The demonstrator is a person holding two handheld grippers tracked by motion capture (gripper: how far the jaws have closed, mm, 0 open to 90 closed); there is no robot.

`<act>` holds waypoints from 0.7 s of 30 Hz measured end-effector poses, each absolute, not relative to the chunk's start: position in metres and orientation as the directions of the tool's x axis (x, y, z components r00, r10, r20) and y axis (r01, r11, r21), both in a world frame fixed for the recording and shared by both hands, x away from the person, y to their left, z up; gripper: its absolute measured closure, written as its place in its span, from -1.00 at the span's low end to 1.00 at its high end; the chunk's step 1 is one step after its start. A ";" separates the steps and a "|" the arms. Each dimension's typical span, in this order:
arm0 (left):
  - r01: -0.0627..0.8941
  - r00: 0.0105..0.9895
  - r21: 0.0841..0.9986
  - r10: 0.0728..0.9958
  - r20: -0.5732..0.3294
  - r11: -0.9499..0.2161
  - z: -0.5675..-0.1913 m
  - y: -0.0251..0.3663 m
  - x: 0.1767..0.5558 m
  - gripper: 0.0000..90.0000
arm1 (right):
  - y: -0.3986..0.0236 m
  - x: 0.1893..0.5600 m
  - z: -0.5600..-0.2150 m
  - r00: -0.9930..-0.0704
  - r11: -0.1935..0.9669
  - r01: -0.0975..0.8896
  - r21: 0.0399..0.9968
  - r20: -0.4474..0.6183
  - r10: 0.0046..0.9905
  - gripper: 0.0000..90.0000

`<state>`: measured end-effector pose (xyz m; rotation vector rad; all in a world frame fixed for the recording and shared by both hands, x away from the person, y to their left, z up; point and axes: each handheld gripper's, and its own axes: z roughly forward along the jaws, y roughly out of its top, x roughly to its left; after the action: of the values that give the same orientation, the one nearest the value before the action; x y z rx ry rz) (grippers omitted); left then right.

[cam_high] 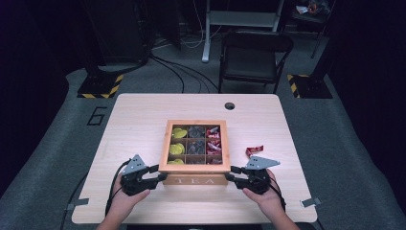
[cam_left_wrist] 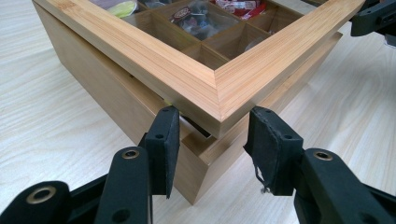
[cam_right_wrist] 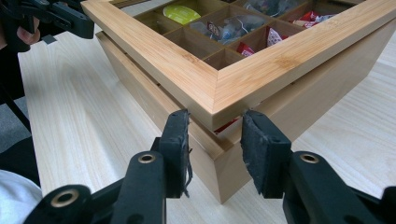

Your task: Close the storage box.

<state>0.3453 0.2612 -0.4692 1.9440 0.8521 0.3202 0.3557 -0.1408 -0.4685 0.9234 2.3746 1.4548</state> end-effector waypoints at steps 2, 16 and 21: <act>0.425 0.728 0.849 0.677 -0.114 -0.315 -0.468 0.263 0.345 0.21 | -0.141 0.356 -0.468 -0.782 0.315 0.402 0.860 0.144 0.607 0.37; 0.427 0.715 0.863 0.684 -0.140 -0.270 -0.461 0.270 0.340 0.18 | -0.149 0.354 -0.461 -0.782 0.252 0.396 0.883 0.181 0.597 0.34; 0.431 0.706 0.859 0.696 -0.130 -0.277 -0.461 0.272 0.341 0.16 | -0.154 0.355 -0.460 -0.767 0.240 0.402 0.884 0.181 0.616 0.33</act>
<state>0.3410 0.2719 -0.4609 1.9181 0.8722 0.3336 0.3553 -0.1542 -0.4597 0.9617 2.3051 1.5451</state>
